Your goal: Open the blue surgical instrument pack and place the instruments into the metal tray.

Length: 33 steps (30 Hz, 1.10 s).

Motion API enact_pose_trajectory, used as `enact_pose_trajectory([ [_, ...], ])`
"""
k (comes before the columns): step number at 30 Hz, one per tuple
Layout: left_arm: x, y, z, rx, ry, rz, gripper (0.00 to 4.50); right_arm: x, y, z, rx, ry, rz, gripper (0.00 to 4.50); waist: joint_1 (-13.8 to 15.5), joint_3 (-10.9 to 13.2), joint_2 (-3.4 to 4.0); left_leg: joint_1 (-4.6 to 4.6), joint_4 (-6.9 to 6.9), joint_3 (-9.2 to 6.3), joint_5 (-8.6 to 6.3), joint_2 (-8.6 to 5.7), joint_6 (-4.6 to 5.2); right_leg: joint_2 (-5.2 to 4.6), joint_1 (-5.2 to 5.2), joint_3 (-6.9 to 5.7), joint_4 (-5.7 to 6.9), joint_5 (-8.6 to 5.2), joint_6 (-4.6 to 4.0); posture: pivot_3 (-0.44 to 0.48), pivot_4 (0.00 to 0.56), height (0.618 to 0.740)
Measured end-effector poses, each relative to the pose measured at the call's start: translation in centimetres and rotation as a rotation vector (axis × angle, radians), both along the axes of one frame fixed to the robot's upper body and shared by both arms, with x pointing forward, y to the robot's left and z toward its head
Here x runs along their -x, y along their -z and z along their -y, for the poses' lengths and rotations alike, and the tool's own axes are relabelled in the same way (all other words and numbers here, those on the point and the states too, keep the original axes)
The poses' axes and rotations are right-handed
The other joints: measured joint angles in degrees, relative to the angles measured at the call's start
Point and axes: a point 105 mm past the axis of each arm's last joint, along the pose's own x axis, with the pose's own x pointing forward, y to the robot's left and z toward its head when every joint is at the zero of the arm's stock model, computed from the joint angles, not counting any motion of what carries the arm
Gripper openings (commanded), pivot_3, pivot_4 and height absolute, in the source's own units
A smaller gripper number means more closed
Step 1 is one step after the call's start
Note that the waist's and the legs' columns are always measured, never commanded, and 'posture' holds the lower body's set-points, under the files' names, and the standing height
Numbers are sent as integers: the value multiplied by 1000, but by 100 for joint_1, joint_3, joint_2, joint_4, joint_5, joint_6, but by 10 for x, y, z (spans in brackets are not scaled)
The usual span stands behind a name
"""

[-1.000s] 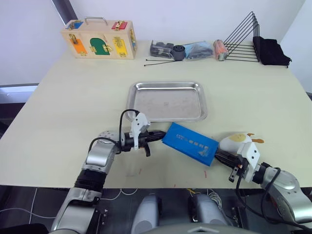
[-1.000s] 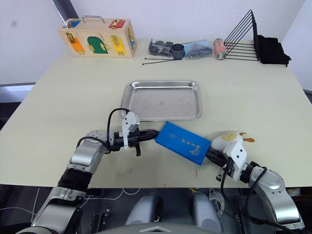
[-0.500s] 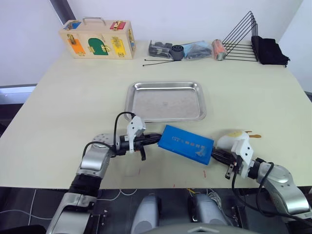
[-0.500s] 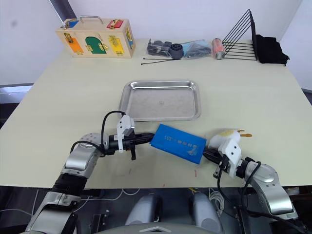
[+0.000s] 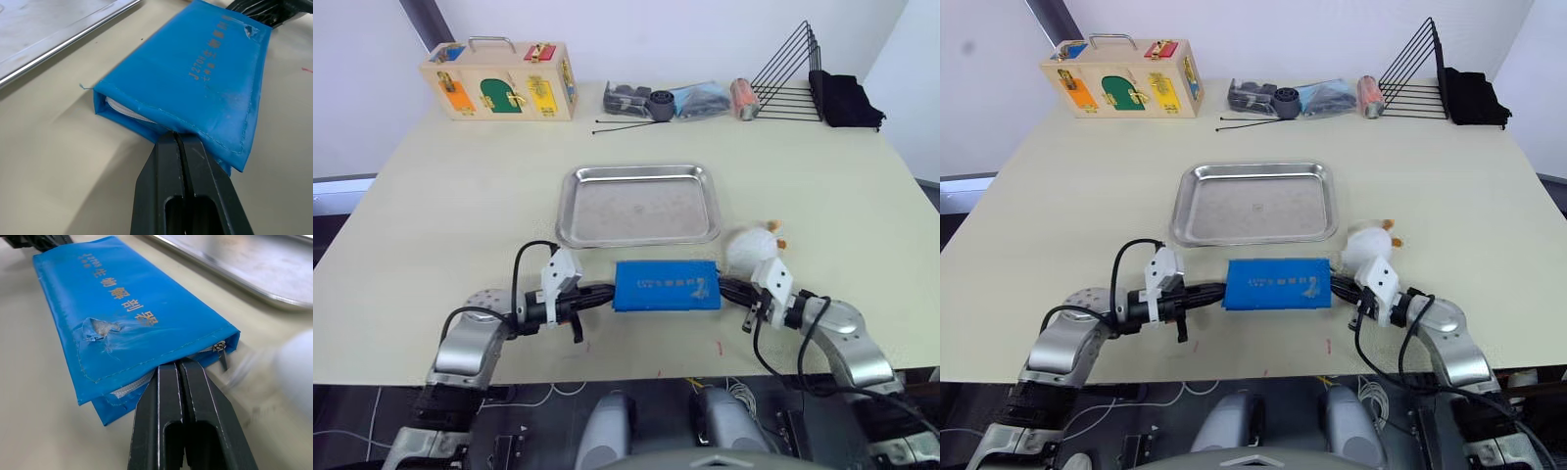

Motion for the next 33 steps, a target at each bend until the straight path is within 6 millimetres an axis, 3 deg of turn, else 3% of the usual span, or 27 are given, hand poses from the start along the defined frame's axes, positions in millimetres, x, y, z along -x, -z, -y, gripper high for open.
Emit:
enact_pose_trajectory([
  [6, 1, 0, -4, -6, -22, 4, 0, -7, -1, -7, -6, -13, 5, 43, 1, 0, -1, 1, 0, -1, 0, 1, 0, -1, 0, 2, 0, 0, 0, 0, 150, 740],
  [20, -3, -2, -19, -17, -35, 6, 0, 5, 0, -10, 5, -51, 17, 43, -2, 1, -1, 1, -1, 0, 0, 0, 0, -2, 0, 1, 0, 0, 0, 0, 150, 740],
  [26, -3, -3, -32, -28, -36, 19, 0, 19, 1, 10, 18, -80, 4, 43, 34, 4, -5, -4, 0, 3, 0, -2, 0, -10, 0, -3, -4, 0, 0, 0, 150, 740],
  [31, 6, -14, -45, -22, 3, 57, 0, 25, -15, 29, -17, -123, 8, 43, 21, 7, -6, -3, -1, 2, 0, 0, 0, -9, 0, -4, -3, 0, 0, 0, 150, 740],
  [32, 9, -15, -48, -24, 16, 56, 0, 27, -18, 30, -15, -147, 16, 549, 16, 8, -7, -3, -1, 2, 0, 0, 1, -8, 0, -4, -4, 0, 0, 0, 150, 740],
  [33, 9, -16, -49, -27, 19, 56, 0, 28, -19, 30, -13, -155, 18, 759, 18, 8, -7, -3, -1, 2, 0, 0, 1, -8, 0, -4, -4, 0, 0, 0, 150, 740],
])
